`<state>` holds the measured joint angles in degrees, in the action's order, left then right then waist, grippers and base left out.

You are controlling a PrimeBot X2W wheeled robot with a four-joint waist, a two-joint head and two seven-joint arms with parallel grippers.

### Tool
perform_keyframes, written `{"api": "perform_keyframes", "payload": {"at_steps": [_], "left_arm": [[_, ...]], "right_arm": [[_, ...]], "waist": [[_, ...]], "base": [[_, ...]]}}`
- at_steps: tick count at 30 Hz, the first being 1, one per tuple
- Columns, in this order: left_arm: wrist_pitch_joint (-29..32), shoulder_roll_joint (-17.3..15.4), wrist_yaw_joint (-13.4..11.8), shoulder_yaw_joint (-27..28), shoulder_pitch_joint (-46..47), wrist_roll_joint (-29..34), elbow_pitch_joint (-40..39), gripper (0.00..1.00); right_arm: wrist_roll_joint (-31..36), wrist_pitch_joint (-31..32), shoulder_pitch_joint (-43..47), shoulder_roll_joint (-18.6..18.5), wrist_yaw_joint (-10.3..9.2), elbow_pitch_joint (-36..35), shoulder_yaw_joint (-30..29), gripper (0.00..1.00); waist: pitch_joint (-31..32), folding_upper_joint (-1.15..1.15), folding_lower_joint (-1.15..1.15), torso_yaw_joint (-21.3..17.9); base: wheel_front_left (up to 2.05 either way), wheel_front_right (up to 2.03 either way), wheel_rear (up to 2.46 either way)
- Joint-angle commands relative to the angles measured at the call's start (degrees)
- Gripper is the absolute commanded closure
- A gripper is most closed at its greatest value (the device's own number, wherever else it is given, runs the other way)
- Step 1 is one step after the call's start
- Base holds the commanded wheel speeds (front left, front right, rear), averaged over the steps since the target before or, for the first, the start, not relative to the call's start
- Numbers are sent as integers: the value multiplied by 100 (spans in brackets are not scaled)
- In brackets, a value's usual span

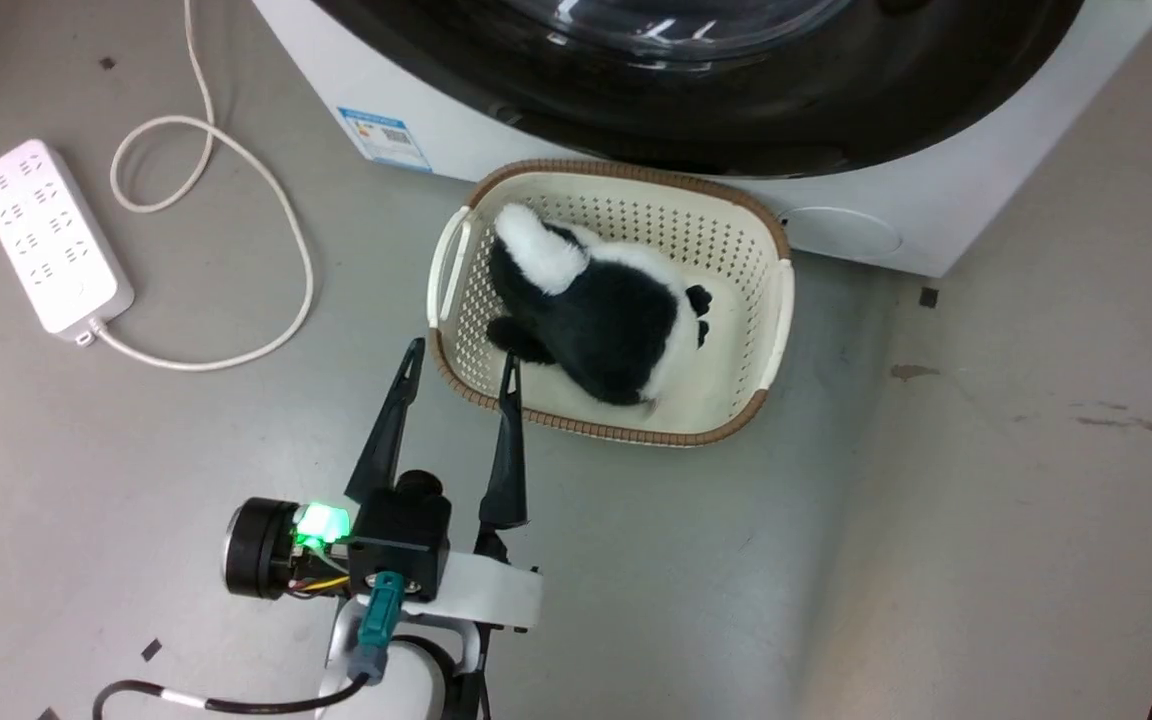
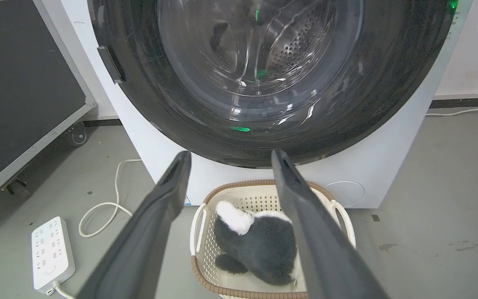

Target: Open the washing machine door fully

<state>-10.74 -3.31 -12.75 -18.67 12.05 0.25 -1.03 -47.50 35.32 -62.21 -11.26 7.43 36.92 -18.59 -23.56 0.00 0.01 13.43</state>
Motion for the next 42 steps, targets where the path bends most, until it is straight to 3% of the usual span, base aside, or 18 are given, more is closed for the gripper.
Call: {"api": "perform_keyframes", "payload": {"at_steps": [1,10,15,21,33,37,38,42], "left_arm": [[-75,-38,-71,-92,112,-1,12,0],[-206,-67,-272,-373,319,-10,18,0],[-254,-100,-360,-443,329,-33,44,0],[-326,-191,-453,-523,304,-77,87,0],[-426,-329,-550,-594,2,-192,214,0],[-426,-355,-515,-551,-101,-213,233,0],[-426,-386,-497,-495,-194,-231,227,0],[-426,-448,-481,-401,-409,-263,249,0]], "right_arm": [[-136,163,-344,-39,5,232,-103,100],[-344,778,-1202,-72,5,929,-479,100],[-455,1113,-1202,-103,5,1120,-627,100],[-656,1549,-872,61,5,1194,-821,100],[-1086,2428,454,724,6,613,-1136,100],[-1222,2716,975,823,6,303,-1021,100],[-1709,2868,1316,834,6,249,-633,100],[-2570,2750,1810,836,6,125,318,100]], "waist": [[-64,0,-1,47],[-321,0,-1,203],[-266,0,-1,220],[-61,0,-1,164],[635,0,-1,3],[848,0,-1,-24],[980,0,-1,-36],[1112,0,-1,-57]], "base": [[0,0,0],[0,0,0],[0,0,0],[0,0,0],[0,0,0],[0,0,0],[0,0,0],[0,0,0]]}}
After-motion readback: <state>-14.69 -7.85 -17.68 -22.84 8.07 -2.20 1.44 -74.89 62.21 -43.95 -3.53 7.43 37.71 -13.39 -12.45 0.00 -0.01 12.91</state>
